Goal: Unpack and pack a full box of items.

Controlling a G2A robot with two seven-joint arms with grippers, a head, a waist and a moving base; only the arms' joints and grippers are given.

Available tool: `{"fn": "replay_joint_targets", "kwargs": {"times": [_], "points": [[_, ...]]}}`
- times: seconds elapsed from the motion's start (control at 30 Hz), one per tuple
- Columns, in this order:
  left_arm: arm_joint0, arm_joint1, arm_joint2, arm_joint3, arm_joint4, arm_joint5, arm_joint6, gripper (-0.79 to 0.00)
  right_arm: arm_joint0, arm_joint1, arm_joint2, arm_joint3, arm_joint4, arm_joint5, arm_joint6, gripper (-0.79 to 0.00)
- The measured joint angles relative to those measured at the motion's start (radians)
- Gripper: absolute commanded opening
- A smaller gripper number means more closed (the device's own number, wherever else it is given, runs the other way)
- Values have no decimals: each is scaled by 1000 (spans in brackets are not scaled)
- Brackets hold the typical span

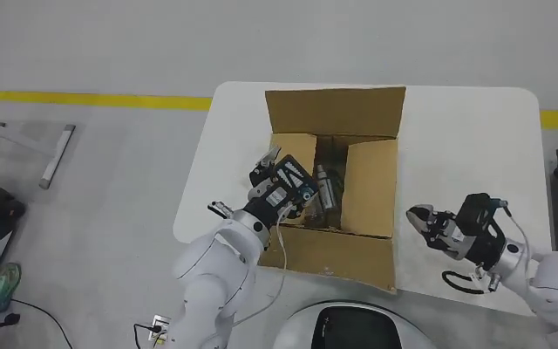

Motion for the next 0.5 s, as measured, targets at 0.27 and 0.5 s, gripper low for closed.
{"fn": "replay_joint_targets", "kwargs": {"times": [0.27,0.5], "points": [[-18,-7,108,134,61,64,7,0,4,2,88,-10,46,65,-21,-785],[-81,-11,184,264,271,128,15,0,15,3,89,-26,55,76,-15,-785]]}}
